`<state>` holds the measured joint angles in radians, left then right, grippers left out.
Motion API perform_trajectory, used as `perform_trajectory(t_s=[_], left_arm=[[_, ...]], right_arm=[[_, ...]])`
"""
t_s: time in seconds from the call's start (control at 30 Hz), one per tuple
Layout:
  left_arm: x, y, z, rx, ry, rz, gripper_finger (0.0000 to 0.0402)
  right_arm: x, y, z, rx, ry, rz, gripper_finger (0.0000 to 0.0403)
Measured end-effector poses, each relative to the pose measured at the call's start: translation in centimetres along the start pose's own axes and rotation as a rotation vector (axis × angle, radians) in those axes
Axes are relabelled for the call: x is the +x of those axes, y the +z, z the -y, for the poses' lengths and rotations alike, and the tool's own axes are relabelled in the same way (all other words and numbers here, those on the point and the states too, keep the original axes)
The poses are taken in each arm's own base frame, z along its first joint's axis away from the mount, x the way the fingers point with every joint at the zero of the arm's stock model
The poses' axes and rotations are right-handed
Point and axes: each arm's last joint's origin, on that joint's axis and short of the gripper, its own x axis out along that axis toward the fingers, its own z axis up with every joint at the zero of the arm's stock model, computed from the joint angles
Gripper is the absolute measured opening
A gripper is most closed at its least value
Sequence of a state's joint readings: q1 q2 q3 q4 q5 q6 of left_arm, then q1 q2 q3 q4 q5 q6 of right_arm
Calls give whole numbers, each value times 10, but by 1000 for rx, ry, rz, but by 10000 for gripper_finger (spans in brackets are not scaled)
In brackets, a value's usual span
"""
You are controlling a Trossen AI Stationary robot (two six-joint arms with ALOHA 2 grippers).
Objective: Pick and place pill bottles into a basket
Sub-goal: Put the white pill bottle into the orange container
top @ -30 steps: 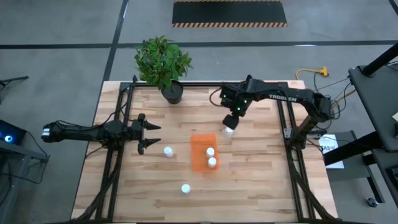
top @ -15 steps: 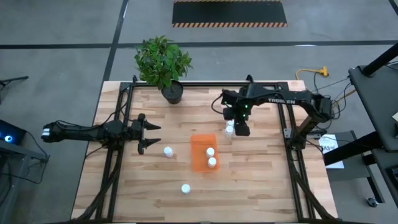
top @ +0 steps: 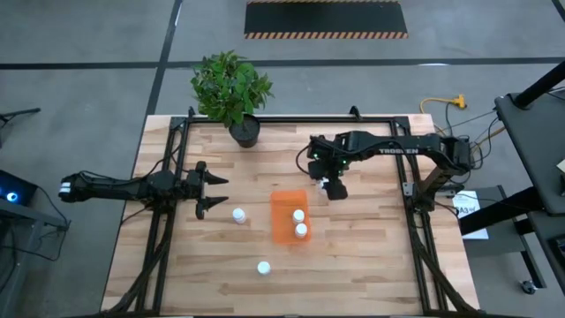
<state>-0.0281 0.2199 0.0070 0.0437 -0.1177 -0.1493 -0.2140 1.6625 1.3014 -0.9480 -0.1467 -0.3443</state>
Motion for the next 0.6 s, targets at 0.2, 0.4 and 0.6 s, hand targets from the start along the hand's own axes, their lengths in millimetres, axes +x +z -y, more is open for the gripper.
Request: perform_trajectory(t_s=[0.2, 0.4, 0.6], left_arm=[[0, 0, 0, 0, 0, -1, 267], [0, 0, 0, 0, 0, -1, 267], [0, 0, 0, 0, 0, 0, 267]], right_arm=[[0, -3, 5, -4, 2, -6, 203], [3, -8, 9, -37, 16, -22, 203], [9, -13, 7, -77, 32, -46, 203]])
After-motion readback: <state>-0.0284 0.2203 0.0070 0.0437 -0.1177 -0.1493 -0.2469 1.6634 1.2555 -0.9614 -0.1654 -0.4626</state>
